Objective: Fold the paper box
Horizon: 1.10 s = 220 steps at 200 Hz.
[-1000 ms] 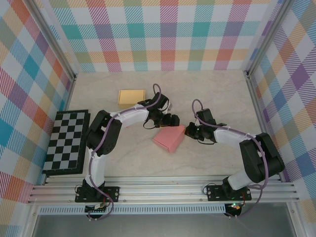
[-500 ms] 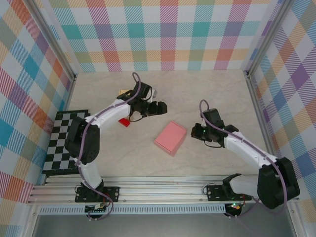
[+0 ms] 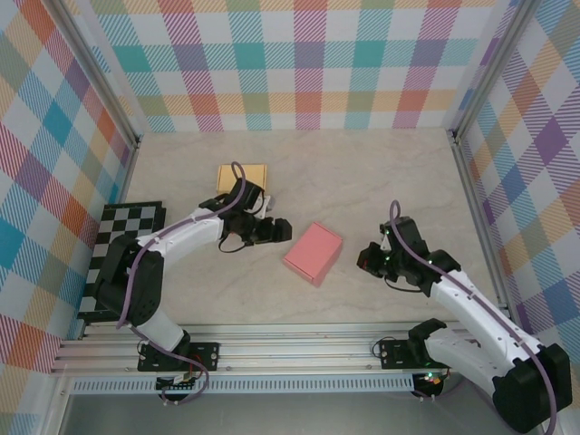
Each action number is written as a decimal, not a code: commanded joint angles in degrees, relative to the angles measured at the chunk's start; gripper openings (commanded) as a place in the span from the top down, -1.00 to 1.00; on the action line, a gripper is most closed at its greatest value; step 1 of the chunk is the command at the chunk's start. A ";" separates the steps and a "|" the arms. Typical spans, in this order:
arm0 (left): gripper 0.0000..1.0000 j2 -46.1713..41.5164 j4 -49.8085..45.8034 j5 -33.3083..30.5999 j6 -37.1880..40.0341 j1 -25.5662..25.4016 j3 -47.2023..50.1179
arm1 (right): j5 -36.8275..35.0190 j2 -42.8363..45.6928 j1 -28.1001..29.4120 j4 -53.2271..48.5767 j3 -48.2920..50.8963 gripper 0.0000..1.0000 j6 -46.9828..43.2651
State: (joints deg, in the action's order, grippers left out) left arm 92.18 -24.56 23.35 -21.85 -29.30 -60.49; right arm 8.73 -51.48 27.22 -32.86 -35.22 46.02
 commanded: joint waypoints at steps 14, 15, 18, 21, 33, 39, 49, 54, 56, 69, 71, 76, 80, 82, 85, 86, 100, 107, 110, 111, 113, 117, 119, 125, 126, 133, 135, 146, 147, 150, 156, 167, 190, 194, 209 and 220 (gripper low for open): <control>-0.58 -2.06 3.70 2.87 -0.50 0.47 2.79 | 1.09 1.28 4.91 -0.75 2.46 1.00 9.40; -0.58 -2.03 3.75 2.90 -0.53 0.47 2.81 | 1.01 1.29 5.06 -0.69 2.50 1.00 9.55; -0.58 -1.94 3.95 3.10 -0.63 0.47 2.95 | 0.85 1.19 5.45 -0.52 2.64 1.00 9.98; -0.58 -1.77 4.23 3.29 -0.75 0.47 3.08 | 0.71 1.06 5.81 -0.23 2.81 1.00 10.36; -0.57 -0.94 5.26 4.25 -1.34 0.47 3.45 | 0.74 0.38 7.05 1.47 3.76 1.00 11.97; -0.58 -0.50 5.72 4.76 -1.65 0.45 3.57 | 0.94 -0.05 7.43 2.41 4.29 1.00 12.86; -0.57 0.15 6.41 5.26 -1.93 0.47 3.69 | 1.43 -1.00 8.05 4.40 5.11 1.00 14.22; -0.57 0.35 6.53 5.31 -2.05 0.47 3.73 | 1.54 -1.54 8.38 5.44 5.56 1.00 14.71; -0.57 0.43 6.67 5.37 -2.12 0.47 3.72 | 1.62 -1.70 8.44 5.72 5.66 1.00 14.95; -0.57 1.06 7.46 5.99 -2.60 0.43 4.13 | 1.51 -2.84 9.43 7.92 6.57 1.00 16.61; -0.57 1.11 7.67 6.09 -2.77 0.40 4.15 | 1.48 -2.99 9.56 8.32 6.66 1.00 16.86; -0.57 1.43 8.06 6.49 -3.13 0.38 4.41 | 1.38 -3.50 9.96 9.11 7.07 1.00 17.52; -0.57 1.66 8.12 6.78 -3.45 0.32 4.57 | 1.38 -3.87 10.20 9.79 7.36 1.00 18.05; -0.57 1.85 8.12 6.97 -3.64 0.30 4.70 | 1.44 -3.99 10.28 10.13 7.54 1.00 18.29; -0.57 2.07 9.09 7.23 -3.80 0.22 4.82 | 1.53 -4.34 10.38 10.84 7.86 1.00 18.73; -0.57 2.14 9.57 7.28 -3.89 0.17 4.88 | 1.63 -4.42 10.43 11.04 7.92 1.00 18.83; -0.57 3.19 11.13 7.51 -4.71 -0.65 5.32 | 2.22 -5.93 10.89 14.89 9.52 1.00 19.99; -0.57 3.67 11.77 7.56 -5.16 -1.14 5.50 | 2.47 -6.54 11.13 17.21 10.22 1.00 20.44; -0.57 3.86 11.95 7.54 -5.29 -1.38 5.62 | 2.56 -6.88 11.24 18.22 10.52 1.00 20.69; -0.57 3.91 12.06 7.52 -5.39 -1.42 5.59 | 2.58 -7.01 11.26 18.42 10.61 1.00 20.73; -0.57 4.09 12.22 7.50 -5.49 -1.52 5.59 | 2.60 -7.15 11.31 18.99 10.79 1.00 20.94; -0.57 4.29 12.45 7.45 -5.71 -1.88 5.72 | 2.55 -7.61 11.48 19.86 11.01 1.00 21.21; -0.57 4.40 12.61 7.42 -5.85 -2.07 5.73 | 2.52 -7.83 11.52 20.23 11.15 1.00 21.35; -0.57 4.73 12.92 7.33 -6.17 -2.49 5.80 | 2.61 -8.72 11.66 21.21 11.31 1.00 21.62; -0.57 4.79 12.94 7.33 -6.23 -2.55 5.81 | 2.61 -8.85 11.73 21.37 11.31 1.00 21.64; -0.57 5.06 13.04 7.26 -6.30 -3.00 5.82 | 2.69 -9.98 11.89 22.18 11.33 1.00 21.74; -0.57 5.10 13.06 7.13 -6.35 -3.12 5.82 | 2.76 -10.27 11.95 22.32 11.25 1.00 21.74; -0.57 5.25 13.17 6.56 -6.28 -3.77 5.91 | 2.95 -12.17 12.23 23.72 11.14 1.00 21.66; -0.57 5.27 13.20 6.50 -6.32 -3.80 5.95 | 2.96 -12.42 12.28 23.85 11.14 1.00 21.66; -0.57 5.29 13.34 6.42 -6.34 -3.95 6.01 | 2.94 -12.84 12.34 24.25 11.21 1.00 21.66; -0.57 5.33 13.48 6.29 -6.35 -4.09 6.12 | 2.99 -13.81 12.58 25.27 11.30 1.00 21.74; -0.57 5.51 14.05 6.21 -6.66 -4.35 6.39 | 3.09 -15.30 12.99 27.65 11.49 1.00 22.06; -0.57 6.13 15.41 6.20 -7.78 -5.21 7.15 | 2.37 -17.60 14.36 30.15 11.08 1.00 22.87; -0.57 6.24 15.65 6.18 -8.00 -5.43 7.30 | 2.22 -17.91 14.55 30.47 10.98 1.00 22.95; -0.57 6.43 16.12 5.60 -8.47 -6.45 7.85 | 2.08 -19.40 15.26 31.89 10.81 1.00 23.45; -0.57 6.43 16.66 5.22 -8.82 -6.96 8.31 | 2.13 -20.50 15.77 32.80 10.63 1.00 23.93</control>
State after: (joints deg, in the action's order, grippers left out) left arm 97.69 -9.89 28.91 -29.19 -34.44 -53.82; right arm 10.98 -70.04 41.85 -4.54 -24.10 68.16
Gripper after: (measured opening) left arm 0.784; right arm 0.059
